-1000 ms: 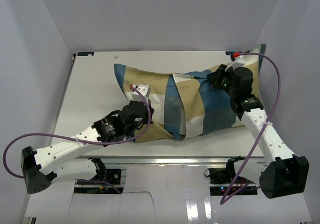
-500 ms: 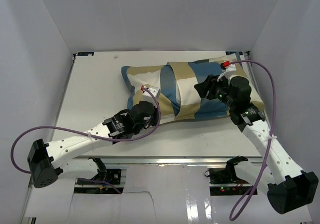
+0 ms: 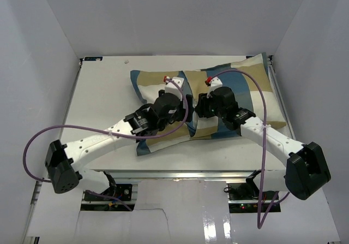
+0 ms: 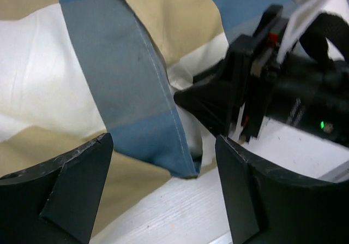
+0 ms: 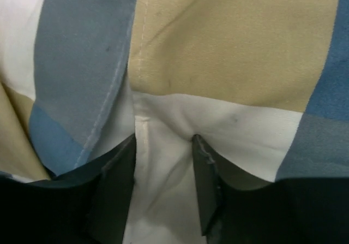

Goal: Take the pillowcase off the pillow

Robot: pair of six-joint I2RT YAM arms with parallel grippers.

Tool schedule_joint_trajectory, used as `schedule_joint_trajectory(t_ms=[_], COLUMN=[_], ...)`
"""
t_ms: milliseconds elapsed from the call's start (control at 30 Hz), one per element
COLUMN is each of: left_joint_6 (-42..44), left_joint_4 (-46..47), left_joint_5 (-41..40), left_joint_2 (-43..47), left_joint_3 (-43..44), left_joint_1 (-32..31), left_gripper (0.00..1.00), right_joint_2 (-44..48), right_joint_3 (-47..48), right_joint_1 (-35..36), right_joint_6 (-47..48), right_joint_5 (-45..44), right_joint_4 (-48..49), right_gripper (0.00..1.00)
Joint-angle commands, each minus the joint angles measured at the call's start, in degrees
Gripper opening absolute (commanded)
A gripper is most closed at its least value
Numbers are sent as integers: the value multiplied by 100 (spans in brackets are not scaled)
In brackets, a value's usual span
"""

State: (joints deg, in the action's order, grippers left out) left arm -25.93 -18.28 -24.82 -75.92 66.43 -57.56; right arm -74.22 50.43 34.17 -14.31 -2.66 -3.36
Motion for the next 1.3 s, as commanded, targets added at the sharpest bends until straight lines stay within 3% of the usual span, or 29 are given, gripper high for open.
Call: schedule_joint_trajectory(t_ms=[0,133,200,300,333,367,533,600,767,967,1033,1133,1167,1200,1267], left_joint_6=[124,-60,-96,-149,-166,-201,-140,-166,-342,-834,-774,-553,-527,-518,-570], left_joint_4=[-289,-527,-492,-352,-299,-229,-255,-360,-605,-967,-391,489,605,711,826], left_joint_5=[12,-539,-638,-656,-691,-691,-446,-444,-611,-1096,-738,-96,11,108,257], left_joint_2=[-729,-1503,-1732,-1751,-1681,-1611,-787,-469,716,1535,2027,2634,2739,2888,2942], left_joint_3=[580,836,723,521,459,389,37,-104,-727,-1604,-2079,-2950,-3074,-3258,-3356], left_joint_1=[113,122,140,166,157,157,166,166,271,412,430,439,447,456,447], left_gripper=[87,98,97,71,44,34,21,0,0,0,0,0,0,0,0], right_joint_2=[100,389,748,1162,1225,1260,1243,1094,821,663,680,812,969,1057,1364], right_joint_3=[-349,-675,-946,-1167,-1176,-1176,-1246,-1220,-1211,-1290,-1291,-1212,-1177,-1089,-975], right_joint_1=[45,37,37,37,37,37,-77,-139,-262,-447,-455,-429,-394,-237,9], right_joint_6=[-186,-309,-371,-415,-406,-389,-11,-2,-151,-380,-380,-92,-3,85,331], right_joint_5=[-428,-552,-639,-814,-868,-929,-956,-991,-1105,-1150,-1027,-151,470,642,897], right_joint_4=[483,555,643,810,767,731,968,977,995,986,977,1029,1047,1047,969], right_gripper=[44,18,8,8,8,8,8,8,8,8,8,8,11,26,44])
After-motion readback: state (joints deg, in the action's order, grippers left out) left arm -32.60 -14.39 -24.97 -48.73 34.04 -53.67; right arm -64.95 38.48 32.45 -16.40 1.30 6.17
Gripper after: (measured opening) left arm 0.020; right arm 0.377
